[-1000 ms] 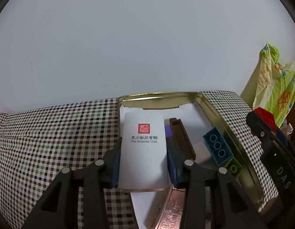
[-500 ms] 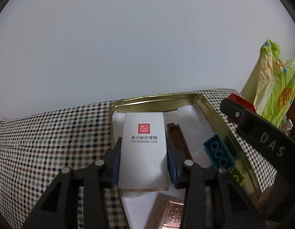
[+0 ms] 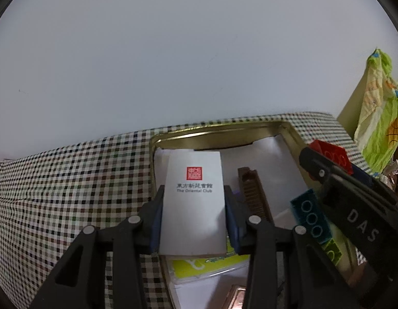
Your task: Organize rigid objects
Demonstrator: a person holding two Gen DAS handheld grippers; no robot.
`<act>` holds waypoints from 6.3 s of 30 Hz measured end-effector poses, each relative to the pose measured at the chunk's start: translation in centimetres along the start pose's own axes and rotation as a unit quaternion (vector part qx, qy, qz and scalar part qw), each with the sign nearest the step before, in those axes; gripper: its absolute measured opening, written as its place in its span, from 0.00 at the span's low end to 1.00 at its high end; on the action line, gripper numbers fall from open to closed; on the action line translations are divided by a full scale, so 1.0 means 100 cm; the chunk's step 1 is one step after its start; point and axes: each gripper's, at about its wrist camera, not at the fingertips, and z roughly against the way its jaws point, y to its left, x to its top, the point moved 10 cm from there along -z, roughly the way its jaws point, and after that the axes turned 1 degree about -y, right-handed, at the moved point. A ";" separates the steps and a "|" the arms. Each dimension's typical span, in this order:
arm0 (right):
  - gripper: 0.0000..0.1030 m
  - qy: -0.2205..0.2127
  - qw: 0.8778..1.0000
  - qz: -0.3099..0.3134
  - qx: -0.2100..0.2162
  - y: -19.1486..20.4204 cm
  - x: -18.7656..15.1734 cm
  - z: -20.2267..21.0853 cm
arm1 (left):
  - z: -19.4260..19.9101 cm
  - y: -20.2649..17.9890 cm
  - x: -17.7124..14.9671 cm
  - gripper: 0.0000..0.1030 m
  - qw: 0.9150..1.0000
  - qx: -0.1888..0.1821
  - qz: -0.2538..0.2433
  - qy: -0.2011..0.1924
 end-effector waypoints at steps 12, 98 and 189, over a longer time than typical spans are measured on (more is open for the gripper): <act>0.64 0.036 0.999 0.013 0.005 0.007 -0.020 -0.003 | 0.005 -0.015 -0.007 0.39 0.998 0.022 -0.053 0.000; 0.79 -0.118 0.992 -0.022 0.032 -0.008 -0.026 0.072 | 0.054 0.010 -0.020 0.99 0.991 0.089 0.004 -0.105; 0.90 -0.313 0.947 0.058 -0.035 -0.020 -0.099 0.195 | 0.150 0.019 -0.096 0.99 0.954 0.076 0.021 -0.288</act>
